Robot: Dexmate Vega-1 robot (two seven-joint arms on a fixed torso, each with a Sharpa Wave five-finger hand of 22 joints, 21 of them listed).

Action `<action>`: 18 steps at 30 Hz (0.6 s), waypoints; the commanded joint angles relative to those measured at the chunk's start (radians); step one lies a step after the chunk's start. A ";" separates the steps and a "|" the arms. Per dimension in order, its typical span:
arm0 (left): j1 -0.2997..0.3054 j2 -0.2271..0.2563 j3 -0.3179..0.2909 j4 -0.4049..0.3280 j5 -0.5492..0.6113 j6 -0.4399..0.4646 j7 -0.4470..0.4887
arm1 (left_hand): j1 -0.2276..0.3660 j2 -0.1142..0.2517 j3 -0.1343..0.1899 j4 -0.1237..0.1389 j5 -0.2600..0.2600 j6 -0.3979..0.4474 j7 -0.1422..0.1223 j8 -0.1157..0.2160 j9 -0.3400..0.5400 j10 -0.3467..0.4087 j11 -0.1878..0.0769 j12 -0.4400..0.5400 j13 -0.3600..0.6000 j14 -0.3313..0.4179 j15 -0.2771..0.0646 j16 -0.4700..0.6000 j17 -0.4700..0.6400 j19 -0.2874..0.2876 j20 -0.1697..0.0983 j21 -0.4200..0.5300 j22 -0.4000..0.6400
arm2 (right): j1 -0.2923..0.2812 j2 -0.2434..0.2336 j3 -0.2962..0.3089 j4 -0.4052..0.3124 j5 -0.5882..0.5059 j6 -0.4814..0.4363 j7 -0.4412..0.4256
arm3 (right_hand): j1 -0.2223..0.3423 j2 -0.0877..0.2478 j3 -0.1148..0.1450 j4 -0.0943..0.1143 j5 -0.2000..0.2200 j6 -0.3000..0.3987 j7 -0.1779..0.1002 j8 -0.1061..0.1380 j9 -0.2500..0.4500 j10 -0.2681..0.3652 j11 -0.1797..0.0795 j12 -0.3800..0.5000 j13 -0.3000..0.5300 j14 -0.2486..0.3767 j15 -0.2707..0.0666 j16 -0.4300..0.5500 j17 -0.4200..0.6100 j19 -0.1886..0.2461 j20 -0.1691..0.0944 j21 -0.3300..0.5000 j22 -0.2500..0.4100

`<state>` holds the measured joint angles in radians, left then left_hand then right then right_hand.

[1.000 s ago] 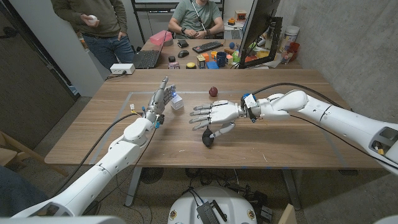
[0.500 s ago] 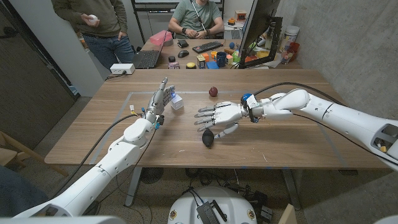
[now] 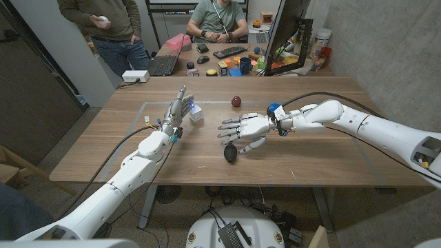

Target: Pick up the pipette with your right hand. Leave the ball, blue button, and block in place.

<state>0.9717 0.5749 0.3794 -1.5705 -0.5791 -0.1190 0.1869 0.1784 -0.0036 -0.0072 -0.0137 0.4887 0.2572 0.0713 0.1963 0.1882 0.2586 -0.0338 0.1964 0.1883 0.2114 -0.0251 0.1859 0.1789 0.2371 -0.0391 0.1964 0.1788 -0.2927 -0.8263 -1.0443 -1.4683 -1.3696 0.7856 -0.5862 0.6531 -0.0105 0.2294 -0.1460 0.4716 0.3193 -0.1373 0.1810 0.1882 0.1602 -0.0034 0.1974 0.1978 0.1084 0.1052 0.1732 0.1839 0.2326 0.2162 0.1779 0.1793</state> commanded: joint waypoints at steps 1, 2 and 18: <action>-0.017 -0.014 0.008 0.037 -0.003 -0.006 -0.010 | 0.005 0.008 -0.006 -0.002 0.001 0.009 -0.001 0.005 0.002 0.006 0.001 0.006 0.003 0.007 -0.005 0.007 0.006 -0.003 -0.009 0.004 0.003 | 0.006 0.014 -0.016 0.026 0.012 -0.012 0.005 | 0.000 -0.007 0.002 0.009 0.003 -0.004 0.001 0.006 0.004 -0.004 0.002 0.002 0.001 -0.002 0.003 0.005 0.002 -0.005 0.001 0.006 0.004; -0.017 -0.014 0.008 0.037 -0.004 -0.006 -0.010 | 0.005 0.009 -0.006 -0.002 0.001 0.008 -0.001 0.005 0.002 0.006 0.001 0.006 0.003 0.007 -0.005 0.006 0.006 -0.003 -0.009 0.004 0.003 | 0.006 0.014 -0.017 0.026 0.012 -0.013 0.005 | 0.000 -0.007 0.002 0.009 0.003 -0.004 0.001 0.006 0.004 -0.004 0.002 0.002 0.001 -0.001 0.002 0.005 0.002 -0.006 0.001 0.006 0.004; -0.025 -0.019 0.010 0.053 -0.008 -0.007 -0.016 | 0.006 0.012 -0.007 -0.002 0.001 0.010 0.000 0.005 0.002 0.006 -0.001 0.006 0.003 0.008 -0.005 0.006 0.006 -0.003 -0.009 0.004 0.003 | -0.015 0.019 -0.023 0.030 0.038 -0.026 0.022 | -0.004 -0.007 0.001 0.012 0.004 -0.006 0.003 0.008 0.004 -0.008 0.007 0.004 0.001 -0.005 0.004 0.007 0.002 -0.010 0.001 0.008 0.004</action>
<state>0.9530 0.5612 0.3865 -1.5325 -0.5826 -0.1224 0.1773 0.1784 -0.0036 -0.0071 -0.0137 0.4887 0.2572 0.0713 0.1963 0.1882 0.2586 -0.0338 0.1964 0.1884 0.2114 -0.0251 0.1859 0.1789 0.2372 -0.0392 0.1964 0.1788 -0.2952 -0.8120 -1.0625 -1.4418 -1.3466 0.7699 -0.5746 0.6532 -0.0105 0.2291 -0.1375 0.4716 0.3177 -0.1357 0.1817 0.1882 0.1547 0.0020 0.1974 0.1977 0.1086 0.1051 0.1732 0.1838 0.2289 0.2193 0.1818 0.1792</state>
